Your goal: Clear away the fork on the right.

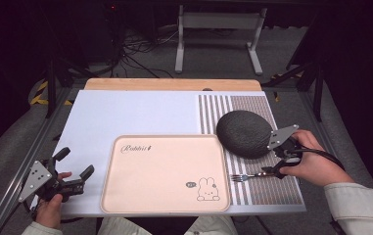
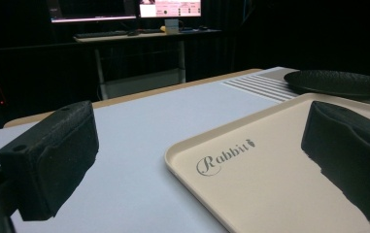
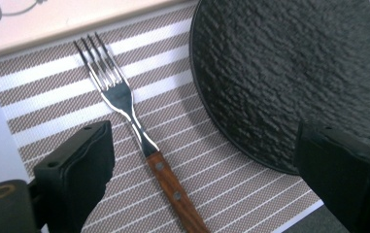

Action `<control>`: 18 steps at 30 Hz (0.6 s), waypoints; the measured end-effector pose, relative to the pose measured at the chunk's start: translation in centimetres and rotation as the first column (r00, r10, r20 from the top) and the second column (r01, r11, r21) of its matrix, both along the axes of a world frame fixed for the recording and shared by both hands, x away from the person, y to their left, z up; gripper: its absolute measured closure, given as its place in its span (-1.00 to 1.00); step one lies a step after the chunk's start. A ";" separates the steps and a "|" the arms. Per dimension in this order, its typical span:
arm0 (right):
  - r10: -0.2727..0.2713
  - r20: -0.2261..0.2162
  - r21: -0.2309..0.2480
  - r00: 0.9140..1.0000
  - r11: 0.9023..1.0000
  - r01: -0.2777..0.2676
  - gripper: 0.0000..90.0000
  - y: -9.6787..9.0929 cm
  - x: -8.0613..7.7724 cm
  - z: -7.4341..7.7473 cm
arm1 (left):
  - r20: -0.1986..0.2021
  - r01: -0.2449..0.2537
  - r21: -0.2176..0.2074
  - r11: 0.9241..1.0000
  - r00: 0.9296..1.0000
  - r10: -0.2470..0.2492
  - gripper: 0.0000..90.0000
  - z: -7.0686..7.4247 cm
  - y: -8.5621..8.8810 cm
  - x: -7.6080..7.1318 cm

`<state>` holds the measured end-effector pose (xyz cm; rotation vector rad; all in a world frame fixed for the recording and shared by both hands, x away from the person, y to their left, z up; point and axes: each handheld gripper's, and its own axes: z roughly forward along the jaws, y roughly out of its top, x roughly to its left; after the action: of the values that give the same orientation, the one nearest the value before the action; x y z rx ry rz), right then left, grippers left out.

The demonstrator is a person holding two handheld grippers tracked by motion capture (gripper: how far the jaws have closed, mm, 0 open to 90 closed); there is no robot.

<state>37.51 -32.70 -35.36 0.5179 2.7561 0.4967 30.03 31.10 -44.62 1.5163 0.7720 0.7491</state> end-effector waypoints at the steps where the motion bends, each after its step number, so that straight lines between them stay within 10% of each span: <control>1: -0.002 -0.013 -0.009 1.000 1.000 0.002 -0.80 0.0 0.0 0.0 | -0.001 0.001 0.002 1.000 1.000 -0.001 -0.98 0.0 0.0 0.0; 18: 0.036 -0.110 -0.158 0.993 0.986 -0.053 -0.72 0.1 0.0 -0.8 | 0.003 -0.002 0.005 1.000 1.000 0.002 -0.98 0.0 0.1 0.0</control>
<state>37.55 -32.59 -36.15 0.4568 2.8835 0.2600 30.04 31.21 -44.58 1.5192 0.7700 0.7552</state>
